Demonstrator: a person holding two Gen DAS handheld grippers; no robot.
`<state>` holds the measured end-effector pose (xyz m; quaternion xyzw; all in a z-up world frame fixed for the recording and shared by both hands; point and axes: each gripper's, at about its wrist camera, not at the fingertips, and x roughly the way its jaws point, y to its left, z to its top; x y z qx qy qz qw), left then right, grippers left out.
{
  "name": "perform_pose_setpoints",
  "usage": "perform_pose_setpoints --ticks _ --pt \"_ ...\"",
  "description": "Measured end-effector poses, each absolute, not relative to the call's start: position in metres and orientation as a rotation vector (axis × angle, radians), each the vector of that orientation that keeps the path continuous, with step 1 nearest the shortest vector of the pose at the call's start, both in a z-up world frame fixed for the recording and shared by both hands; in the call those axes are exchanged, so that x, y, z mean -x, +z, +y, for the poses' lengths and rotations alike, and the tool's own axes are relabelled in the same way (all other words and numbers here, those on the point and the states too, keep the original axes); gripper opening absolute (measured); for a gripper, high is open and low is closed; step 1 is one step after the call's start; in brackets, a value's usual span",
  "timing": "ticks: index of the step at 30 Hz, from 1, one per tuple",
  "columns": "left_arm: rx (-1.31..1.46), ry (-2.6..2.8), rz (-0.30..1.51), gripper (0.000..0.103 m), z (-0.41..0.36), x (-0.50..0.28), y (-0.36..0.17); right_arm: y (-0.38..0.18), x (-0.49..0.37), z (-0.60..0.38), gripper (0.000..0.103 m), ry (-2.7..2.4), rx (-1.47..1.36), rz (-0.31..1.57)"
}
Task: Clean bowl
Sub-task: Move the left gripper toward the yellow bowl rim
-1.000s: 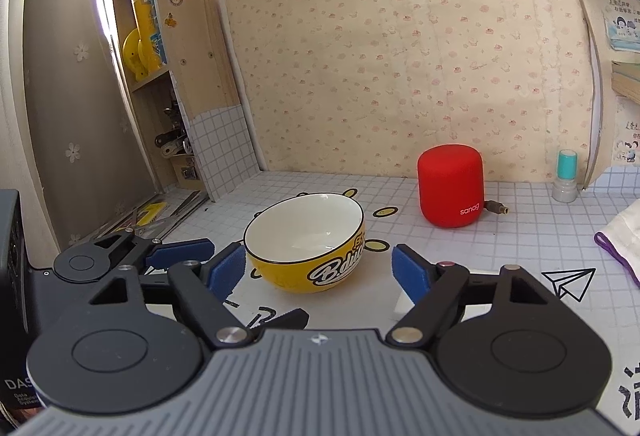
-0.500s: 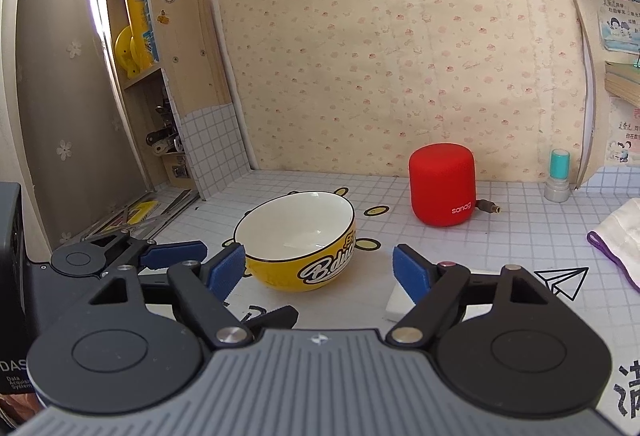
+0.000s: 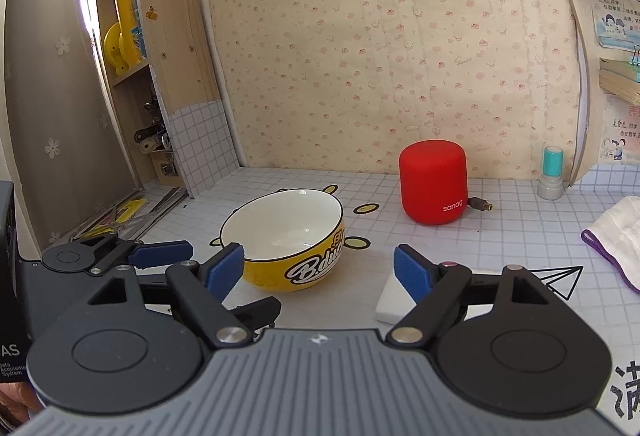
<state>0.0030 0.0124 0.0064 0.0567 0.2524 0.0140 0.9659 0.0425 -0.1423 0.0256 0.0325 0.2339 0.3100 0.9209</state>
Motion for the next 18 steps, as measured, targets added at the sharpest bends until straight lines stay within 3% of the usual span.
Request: perform_pose_setpoints --ticks 18 --pt "-0.089 0.102 0.515 0.095 0.027 -0.019 0.010 0.023 -0.054 -0.147 0.080 0.619 -0.070 0.486"
